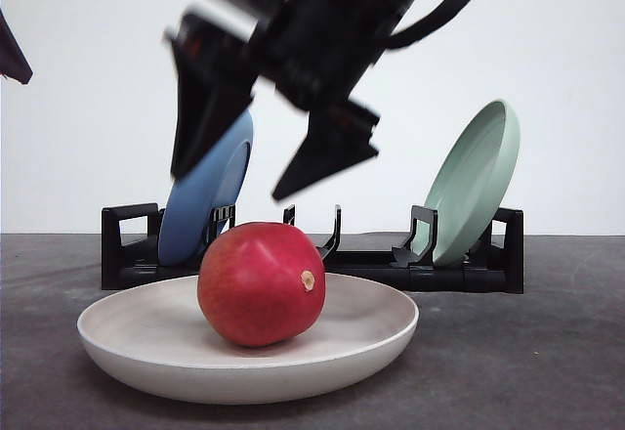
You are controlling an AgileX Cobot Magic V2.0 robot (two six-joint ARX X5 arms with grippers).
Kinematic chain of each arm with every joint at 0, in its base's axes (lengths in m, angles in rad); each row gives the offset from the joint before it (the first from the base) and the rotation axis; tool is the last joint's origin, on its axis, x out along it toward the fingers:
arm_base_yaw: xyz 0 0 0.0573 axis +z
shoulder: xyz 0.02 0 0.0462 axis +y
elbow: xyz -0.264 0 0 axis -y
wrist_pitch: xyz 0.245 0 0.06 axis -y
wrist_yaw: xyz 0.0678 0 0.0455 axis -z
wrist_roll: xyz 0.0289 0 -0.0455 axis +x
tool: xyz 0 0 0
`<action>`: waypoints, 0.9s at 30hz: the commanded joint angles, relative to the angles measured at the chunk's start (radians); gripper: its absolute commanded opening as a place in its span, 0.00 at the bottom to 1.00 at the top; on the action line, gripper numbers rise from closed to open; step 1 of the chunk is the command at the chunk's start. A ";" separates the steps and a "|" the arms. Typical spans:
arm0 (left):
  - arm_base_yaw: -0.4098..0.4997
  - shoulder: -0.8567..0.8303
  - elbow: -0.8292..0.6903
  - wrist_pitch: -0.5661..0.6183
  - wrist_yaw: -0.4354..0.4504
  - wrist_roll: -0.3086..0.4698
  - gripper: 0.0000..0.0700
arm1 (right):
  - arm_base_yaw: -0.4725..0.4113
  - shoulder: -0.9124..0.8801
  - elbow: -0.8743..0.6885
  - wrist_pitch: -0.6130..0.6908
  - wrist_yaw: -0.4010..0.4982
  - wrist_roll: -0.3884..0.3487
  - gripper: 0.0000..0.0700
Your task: Place pomegranate in white plate
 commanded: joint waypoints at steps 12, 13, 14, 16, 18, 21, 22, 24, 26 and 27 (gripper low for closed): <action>-0.002 0.006 0.005 0.006 -0.003 -0.022 0.56 | -0.162 -0.359 -0.390 0.121 -0.056 0.010 0.90; -0.002 0.006 0.005 0.006 -0.003 -0.028 0.56 | -0.184 -0.388 -0.413 0.121 -0.056 0.013 0.90; -0.002 0.006 0.005 0.006 -0.003 -0.031 0.56 | -0.207 -0.416 -0.436 0.120 -0.056 0.015 0.90; -0.002 0.006 0.005 0.006 -0.003 -0.031 0.56 | -0.262 -0.474 -0.478 0.119 -0.057 0.019 0.90; -0.002 0.006 0.005 0.004 -0.003 -0.031 0.56 | -0.317 -0.522 -0.508 0.109 -0.057 0.020 0.90; -0.002 0.006 0.005 -0.001 -0.003 -0.030 0.56 | -0.406 -0.580 -0.537 0.084 -0.057 0.020 0.90; -0.002 0.006 0.005 -0.001 -0.003 -0.030 0.56 | -0.434 -0.594 -0.543 0.081 -0.057 0.020 0.90; -0.002 0.006 0.005 -0.001 -0.003 -0.031 0.56 | -0.483 -0.612 -0.550 0.081 -0.056 0.020 0.90; -0.002 0.006 0.005 0.000 -0.003 -0.030 0.56 | -0.517 -0.614 -0.551 0.093 -0.057 0.020 0.90; -0.002 0.006 0.005 0.000 -0.003 -0.030 0.56 | -0.525 -0.614 -0.551 0.098 -0.057 0.020 0.90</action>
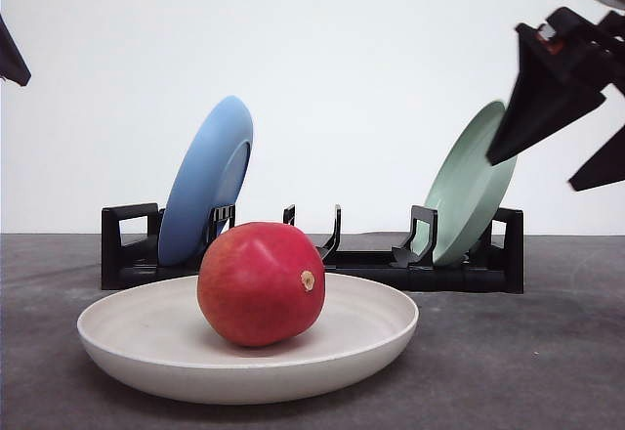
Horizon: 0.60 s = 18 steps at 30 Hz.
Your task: Place pomegranate in white plate
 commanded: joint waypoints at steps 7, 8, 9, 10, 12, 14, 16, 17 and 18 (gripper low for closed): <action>-0.002 0.001 0.006 0.017 -0.003 -0.005 0.01 | -0.001 0.003 -0.001 -0.004 0.001 0.032 0.17; -0.002 0.000 0.006 0.026 -0.003 -0.007 0.02 | -0.001 0.003 -0.001 -0.004 0.001 0.032 0.01; -0.002 0.000 0.006 0.035 -0.003 -0.007 0.01 | -0.001 0.003 -0.001 0.000 0.001 0.032 0.03; -0.002 -0.001 0.006 0.039 -0.003 -0.006 0.00 | -0.001 0.003 -0.001 0.001 0.001 0.032 0.04; -0.002 -0.007 0.006 0.040 -0.003 -0.003 0.00 | -0.001 0.002 -0.001 0.002 0.000 0.032 0.04; -0.002 -0.010 0.006 0.041 -0.003 -0.003 0.00 | -0.001 0.002 -0.001 0.002 0.001 0.031 0.04; -0.002 -0.011 0.006 0.041 -0.003 -0.003 0.00 | -0.001 0.002 -0.001 0.002 0.001 0.031 0.04; -0.002 -0.011 0.006 0.041 -0.003 -0.003 0.00 | -0.001 0.002 -0.001 0.002 0.000 0.031 0.04; -0.002 -0.011 0.006 0.041 -0.003 -0.003 0.00 | -0.001 0.002 -0.001 0.002 0.001 0.031 0.04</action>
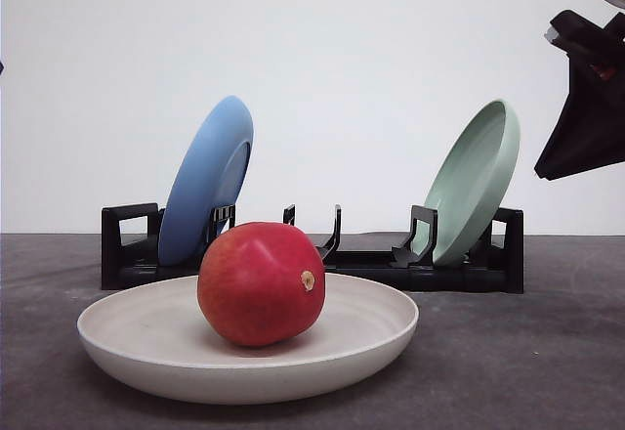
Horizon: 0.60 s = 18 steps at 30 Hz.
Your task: Place pomegranate in white plate
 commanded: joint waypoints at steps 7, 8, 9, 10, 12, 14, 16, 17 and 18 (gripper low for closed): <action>-0.002 0.004 0.006 0.011 -0.003 0.000 0.00 | 0.004 0.003 0.000 0.010 0.000 0.010 0.04; -0.002 0.004 0.006 0.011 -0.003 0.000 0.00 | 0.004 0.003 0.000 0.010 0.000 0.010 0.04; -0.002 0.004 0.005 0.010 -0.003 0.000 0.00 | 0.004 0.003 0.000 0.010 0.000 0.010 0.04; -0.001 0.004 0.005 0.010 -0.003 0.000 0.00 | 0.004 0.003 0.000 0.010 0.000 0.010 0.04; 0.001 0.003 0.002 0.011 -0.002 0.013 0.00 | 0.004 0.003 0.000 0.010 0.000 0.010 0.04; 0.018 -0.008 -0.015 0.024 -0.003 0.059 0.00 | 0.004 0.003 0.000 0.010 0.000 0.010 0.04; 0.047 -0.032 -0.056 0.047 -0.002 0.063 0.00 | 0.004 0.003 0.000 0.010 0.000 0.010 0.04; 0.065 -0.046 -0.083 0.064 -0.002 0.062 0.00 | 0.004 0.003 0.000 0.010 0.000 0.010 0.04; 0.087 -0.064 -0.114 0.086 -0.002 0.058 0.00 | 0.004 0.003 0.000 0.010 0.000 0.010 0.04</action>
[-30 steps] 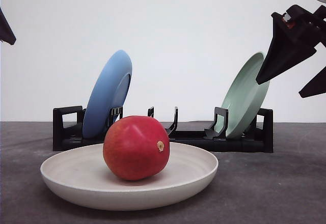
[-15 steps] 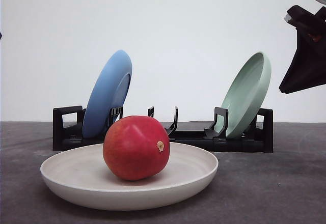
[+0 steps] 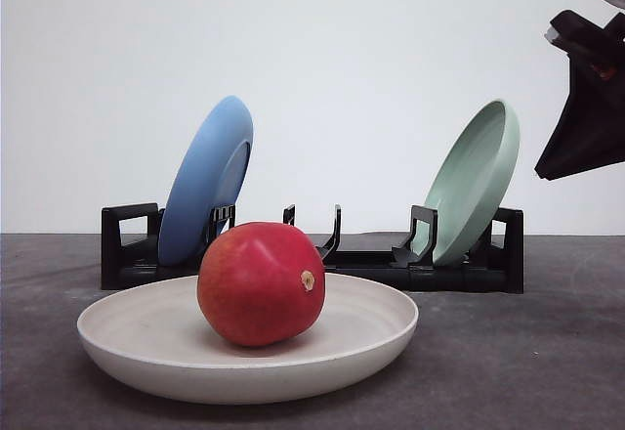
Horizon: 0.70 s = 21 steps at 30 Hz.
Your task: Place pomegranate in white plate
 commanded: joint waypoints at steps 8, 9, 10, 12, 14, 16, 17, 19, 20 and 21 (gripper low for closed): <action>0.178 -0.195 -0.235 0.124 0.042 0.016 0.00 | 0.004 0.003 0.000 0.010 0.000 0.009 0.04; 0.197 -0.222 -0.254 0.124 0.051 0.019 0.00 | 0.004 0.003 0.000 0.010 0.000 0.009 0.04; 0.214 -0.246 -0.271 0.124 0.059 0.023 0.00 | 0.004 0.003 0.000 0.010 0.000 0.010 0.04; 0.242 -0.291 -0.302 0.121 0.065 0.031 0.00 | 0.004 0.003 0.000 0.010 0.000 0.010 0.04; 0.263 -0.337 -0.330 0.117 0.065 0.046 0.00 | 0.004 0.003 0.000 0.010 0.000 0.010 0.04; 0.278 -0.383 -0.356 0.118 0.065 0.057 0.00 | 0.004 0.003 0.000 0.010 0.000 0.009 0.04; 0.286 -0.407 -0.369 0.118 0.065 0.062 0.00 | 0.004 0.003 0.000 0.010 0.000 0.009 0.04; 0.304 -0.448 -0.390 0.118 0.065 0.065 0.00 | 0.004 0.003 0.000 0.010 0.000 0.009 0.04; 0.313 -0.467 -0.400 0.118 0.065 0.065 0.00 | 0.004 0.003 0.000 0.010 0.000 0.010 0.04; 0.322 -0.486 -0.411 0.118 0.065 0.064 0.00 | 0.004 0.003 0.000 0.010 0.000 0.010 0.04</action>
